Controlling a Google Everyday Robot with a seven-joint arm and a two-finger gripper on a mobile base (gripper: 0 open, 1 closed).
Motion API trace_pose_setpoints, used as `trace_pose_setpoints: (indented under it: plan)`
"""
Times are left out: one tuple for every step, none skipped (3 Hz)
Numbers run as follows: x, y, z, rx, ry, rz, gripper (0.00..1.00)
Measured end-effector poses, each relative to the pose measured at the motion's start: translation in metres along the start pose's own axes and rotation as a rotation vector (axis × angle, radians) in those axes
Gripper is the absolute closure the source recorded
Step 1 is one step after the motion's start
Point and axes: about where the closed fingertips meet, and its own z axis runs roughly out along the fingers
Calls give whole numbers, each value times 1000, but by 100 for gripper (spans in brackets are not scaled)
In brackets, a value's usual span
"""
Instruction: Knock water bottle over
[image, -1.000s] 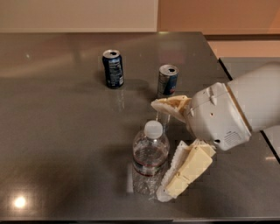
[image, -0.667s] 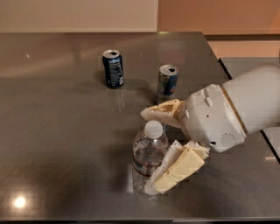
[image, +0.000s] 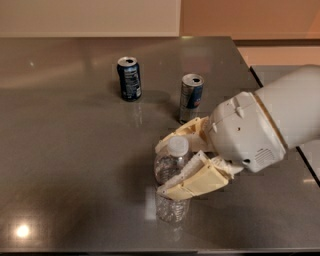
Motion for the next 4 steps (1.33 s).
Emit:
trace_pose_setpoints:
  plan:
    - [3,-12,-21,28,95,18,87]
    - [23,-34,-54,69,266,42,100]
    - [45,-54,-79,85,430,24,100]
    - [77,-71,-95,74,618,-13,100]
